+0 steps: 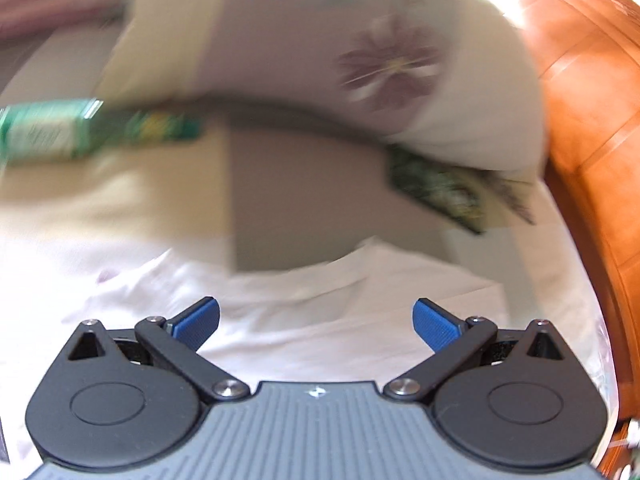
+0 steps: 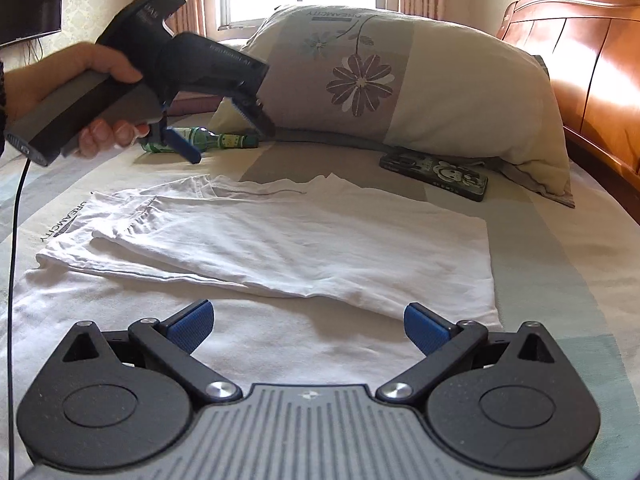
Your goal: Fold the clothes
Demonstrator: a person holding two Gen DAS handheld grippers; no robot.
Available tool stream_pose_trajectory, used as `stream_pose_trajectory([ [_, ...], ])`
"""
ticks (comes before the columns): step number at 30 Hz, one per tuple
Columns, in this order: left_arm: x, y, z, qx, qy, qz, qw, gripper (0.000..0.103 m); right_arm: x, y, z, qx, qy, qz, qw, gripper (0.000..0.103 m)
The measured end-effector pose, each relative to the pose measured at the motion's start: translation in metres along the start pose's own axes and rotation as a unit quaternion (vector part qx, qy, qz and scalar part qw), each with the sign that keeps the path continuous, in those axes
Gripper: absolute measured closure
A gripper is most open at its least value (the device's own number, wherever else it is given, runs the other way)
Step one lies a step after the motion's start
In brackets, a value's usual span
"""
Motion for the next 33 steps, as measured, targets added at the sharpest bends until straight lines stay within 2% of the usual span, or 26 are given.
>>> stream_pose_trajectory([
  [1, 0.003, 0.012, -0.003, -0.013, -0.001, 0.002, 0.9999, 0.001, 0.002, 0.001, -0.001, -0.001, 0.002, 0.0, 1.0, 0.0],
  [8, 0.02, 0.066, 0.003, -0.041, -0.069, 0.0, 0.9967, 0.001, 0.008, 0.004, -0.004, -0.016, 0.011, -0.006, 1.0, 0.0],
  [11, 0.025, 0.074, 0.011, -0.032, -0.096, 0.008, 0.9948, 0.001, 0.009, 0.005, -0.002, -0.008, 0.013, 0.002, 1.0, 0.0],
  [13, 0.019, 0.072, 0.015, -0.045, -0.102, 0.011, 0.9937, 0.001, 0.007, 0.006, -0.002, -0.009, 0.01, 0.003, 1.0, 0.0],
  [16, -0.003, 0.068, 0.016, -0.03, -0.104, 0.009, 0.994, 0.001, 0.004, 0.006, 0.0, -0.011, 0.004, 0.002, 1.0, 0.0],
  [20, -0.034, 0.073, 0.011, -0.024, -0.093, 0.006, 0.9953, 0.001, 0.001, 0.004, 0.001, -0.01, 0.003, 0.001, 1.0, 0.0],
  [23, -0.04, 0.089, 0.002, -0.04, -0.077, 0.003, 0.9962, 0.001, 0.002, 0.002, 0.001, -0.004, 0.003, 0.0, 1.0, 0.0],
  [27, -0.032, 0.129, -0.008, -0.087, -0.074, 0.042, 0.9926, 0.001, 0.005, 0.005, -0.001, -0.011, 0.009, -0.002, 1.0, 0.0],
  [29, -0.032, 0.138, -0.005, -0.074, -0.09, 0.054, 0.9917, 0.001, 0.007, 0.007, -0.001, -0.02, 0.008, -0.006, 1.0, 0.0],
  [32, -0.046, 0.147, -0.001, -0.082, -0.106, 0.101, 0.9858, 0.001, 0.007, 0.007, 0.0, -0.023, 0.005, -0.012, 1.0, 0.0],
  [33, -0.053, 0.147, -0.001, -0.087, -0.107, 0.098, 0.9857, 0.001, 0.007, 0.007, 0.001, -0.022, 0.003, -0.014, 1.0, 0.0],
])
Point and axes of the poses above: each gripper's, at about its wrist camera, not at the fingertips, and x roughly the way its jaws point, y to its left, z to its top, the point moved 9 cm from there along x, roughly the way its jaws point, and after that the axes turned 10 degrees about -z, right-handed, at the moved point
